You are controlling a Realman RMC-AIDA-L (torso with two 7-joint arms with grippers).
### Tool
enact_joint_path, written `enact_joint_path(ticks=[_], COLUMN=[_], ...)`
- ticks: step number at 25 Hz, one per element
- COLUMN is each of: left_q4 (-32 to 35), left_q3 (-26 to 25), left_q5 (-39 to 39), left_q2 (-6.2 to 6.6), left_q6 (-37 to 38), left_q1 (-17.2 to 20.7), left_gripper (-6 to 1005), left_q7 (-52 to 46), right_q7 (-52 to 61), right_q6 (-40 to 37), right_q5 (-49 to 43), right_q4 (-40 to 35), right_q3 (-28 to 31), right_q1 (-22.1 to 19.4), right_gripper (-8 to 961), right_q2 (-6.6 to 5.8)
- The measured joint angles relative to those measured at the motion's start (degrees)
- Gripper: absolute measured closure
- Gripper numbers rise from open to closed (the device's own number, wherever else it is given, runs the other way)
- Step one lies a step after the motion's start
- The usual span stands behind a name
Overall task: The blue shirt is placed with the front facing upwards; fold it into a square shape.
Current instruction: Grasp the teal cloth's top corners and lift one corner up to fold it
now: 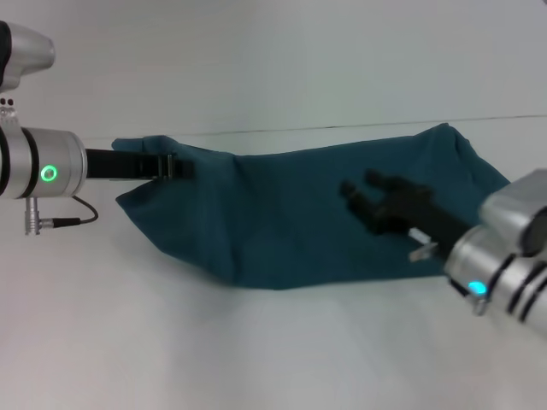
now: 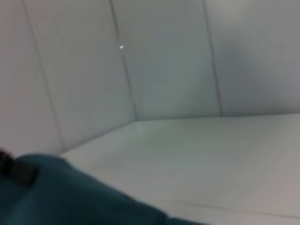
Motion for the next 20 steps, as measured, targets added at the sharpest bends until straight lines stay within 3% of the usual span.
enact_joint_path(ticks=[5, 11, 18, 20], left_q4=[3.7, 9.3, 14.0, 15.0], left_q3=[0.1, 0.9, 3.4, 3.4], left_q5=[-1.2, -3.0, -4.3, -5.0], left_q2=[-0.62, -0.83, -0.90, -0.89], left_q6=[2.4, 5.8, 7.6, 8.1], left_q1=[0.5, 1.6, 2.8, 3.2], left_gripper=[960, 959, 959, 959], left_q7=[-0.7, -2.2, -3.8, -3.8], right_q7=[-6.2, -7.2, -6.9, -6.9], right_q6=[2.8, 7.1, 13.7, 16.0], right_q5=[0.8, 0.5, -5.2, -8.3], right_q4=[7.0, 10.7, 15.3, 17.2], right_q3=[0.9, 2.8, 4.4, 6.5], right_q1=[5.6, 10.4, 17.5, 19.8], right_gripper=[487, 706, 936, 942], right_q2=[0.43, 0.46, 0.87, 0.93])
